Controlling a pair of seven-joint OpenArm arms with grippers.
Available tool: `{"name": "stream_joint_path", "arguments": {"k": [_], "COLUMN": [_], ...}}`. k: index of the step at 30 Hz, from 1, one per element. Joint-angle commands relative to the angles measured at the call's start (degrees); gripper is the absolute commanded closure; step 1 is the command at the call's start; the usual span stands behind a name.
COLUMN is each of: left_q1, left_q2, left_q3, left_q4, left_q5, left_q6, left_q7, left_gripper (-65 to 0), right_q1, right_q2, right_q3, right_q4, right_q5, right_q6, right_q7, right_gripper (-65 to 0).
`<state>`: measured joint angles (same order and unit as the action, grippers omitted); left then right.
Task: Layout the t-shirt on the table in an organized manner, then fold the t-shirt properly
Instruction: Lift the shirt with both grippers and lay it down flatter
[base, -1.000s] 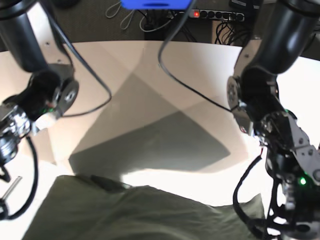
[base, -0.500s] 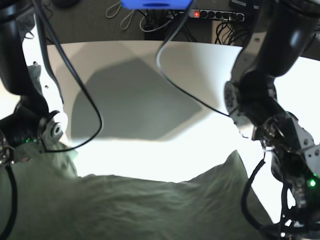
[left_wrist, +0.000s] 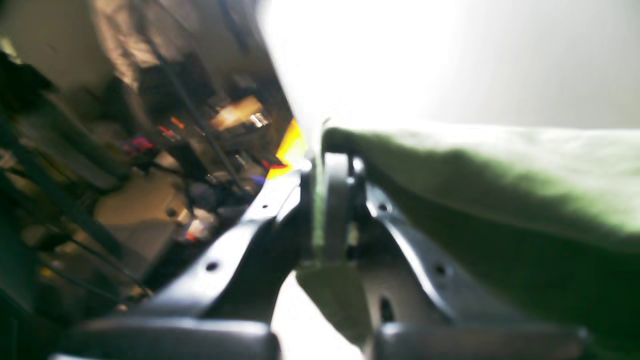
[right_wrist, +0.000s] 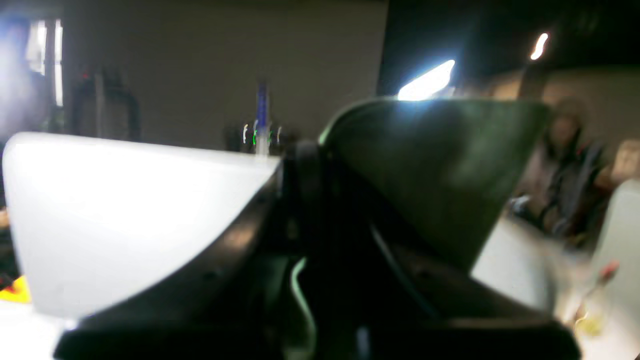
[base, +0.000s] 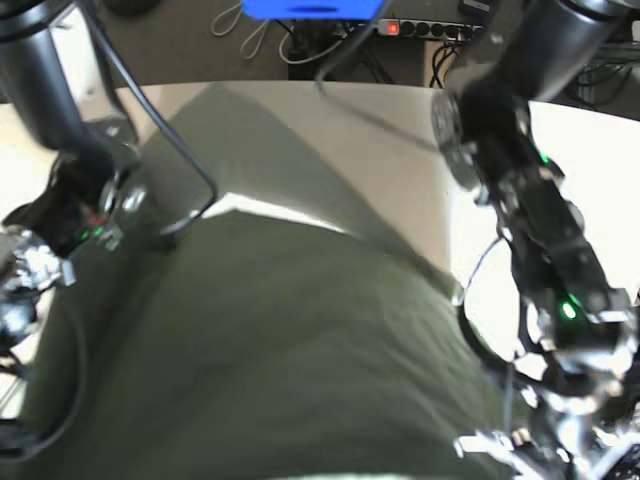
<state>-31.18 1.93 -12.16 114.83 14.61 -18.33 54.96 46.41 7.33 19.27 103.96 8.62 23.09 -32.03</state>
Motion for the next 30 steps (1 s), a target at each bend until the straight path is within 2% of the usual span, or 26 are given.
{"name": "stream_joint_path", "arguments": {"k": [1,6,10,12,16,18,21,25,27,30], "left_q1": [-0.3,4.7,4.5,2.4,-3.0,-6.2,-11.4,-17.0,-19.9,-23.5], "left_q2": [-0.2,-0.7,-0.7,-0.3,-0.2,-0.2,-0.1,1.6,2.1,2.2], "left_q3": [0.2,-0.4,-0.5,-1.2,-2.6,-2.6,-2.7,-2.8,-2.8,-2.6], "left_q4": [-0.1,-10.7,-20.7,-25.8,-36.7,-42.8,-49.6,-55.8,-60.5,-68.5], "left_q5": [0.1,0.3,0.5,0.2,0.0,0.0,0.0,0.0,0.0,0.0], "left_q6": [0.3,0.3,0.4,1.6,7.5,9.2,10.2,10.2,10.2,10.2], "left_q7": [-3.4,-13.5,-18.8,-20.3,-23.3,-25.6,-28.1,-28.8,-29.6,-30.8], "left_gripper": [-0.2,-0.2,-0.2,-0.2,-0.3,-0.4,-0.4,-0.4,-0.5,-1.5], "right_q1": [0.5,-1.9,-1.0,0.5,4.4,6.5,8.3,9.9,10.7,10.8], "right_q2": [0.4,0.4,0.9,1.5,1.5,1.6,1.5,1.3,1.3,1.6], "right_q3": [-0.4,-1.8,-1.8,-1.8,-1.6,-1.6,-1.6,-1.6,-1.6,-1.6], "right_q4": [-2.4,-20.1,-29.5,-33.3,-41.1,-45.0,-49.7,-53.1,-55.7,-58.7], "right_q5": [0.3,0.3,0.0,-2.2,-7.7,-9.2,-11.5,-15.3,-16.6,-16.7], "right_q6": [-0.2,-0.3,-0.3,-0.3,-0.3,-0.3,-0.4,-0.4,-0.4,-0.4], "right_q7": [2.9,10.8,15.0,15.9,17.6,18.8,20.5,20.8,21.1,21.9], "right_gripper": [0.0,0.0,0.0,0.0,0.0,0.0,0.0,0.0,-3.0,-13.0]}}
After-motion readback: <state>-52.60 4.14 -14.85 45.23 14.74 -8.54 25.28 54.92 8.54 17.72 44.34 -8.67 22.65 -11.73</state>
